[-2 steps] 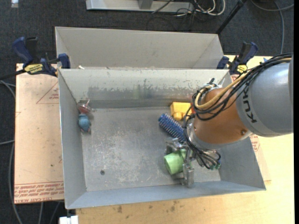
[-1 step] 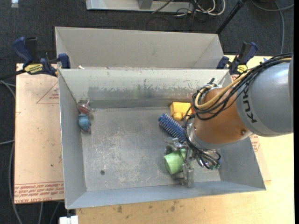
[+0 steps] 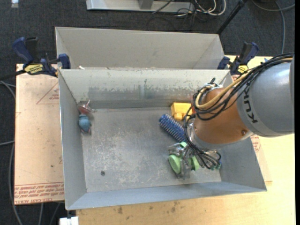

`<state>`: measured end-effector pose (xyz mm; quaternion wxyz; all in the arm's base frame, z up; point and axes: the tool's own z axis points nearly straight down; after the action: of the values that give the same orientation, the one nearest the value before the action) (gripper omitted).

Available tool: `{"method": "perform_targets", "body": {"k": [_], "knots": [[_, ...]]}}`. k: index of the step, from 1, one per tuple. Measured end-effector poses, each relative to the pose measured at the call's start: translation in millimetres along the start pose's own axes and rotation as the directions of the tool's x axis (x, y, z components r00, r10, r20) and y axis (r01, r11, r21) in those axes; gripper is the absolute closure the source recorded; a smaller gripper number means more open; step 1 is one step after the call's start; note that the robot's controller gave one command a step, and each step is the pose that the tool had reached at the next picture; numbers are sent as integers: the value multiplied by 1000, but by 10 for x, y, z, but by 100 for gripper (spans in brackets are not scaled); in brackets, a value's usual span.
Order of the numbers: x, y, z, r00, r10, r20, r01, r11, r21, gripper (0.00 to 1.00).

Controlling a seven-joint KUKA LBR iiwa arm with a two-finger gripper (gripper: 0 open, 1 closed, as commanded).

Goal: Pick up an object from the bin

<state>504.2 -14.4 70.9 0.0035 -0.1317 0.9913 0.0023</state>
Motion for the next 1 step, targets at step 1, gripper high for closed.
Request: {"method": "perform_targets", "body": {"k": [1], "knots": [[-11,0,-298,1000,2,-4,-2,1000,4,100]]}}
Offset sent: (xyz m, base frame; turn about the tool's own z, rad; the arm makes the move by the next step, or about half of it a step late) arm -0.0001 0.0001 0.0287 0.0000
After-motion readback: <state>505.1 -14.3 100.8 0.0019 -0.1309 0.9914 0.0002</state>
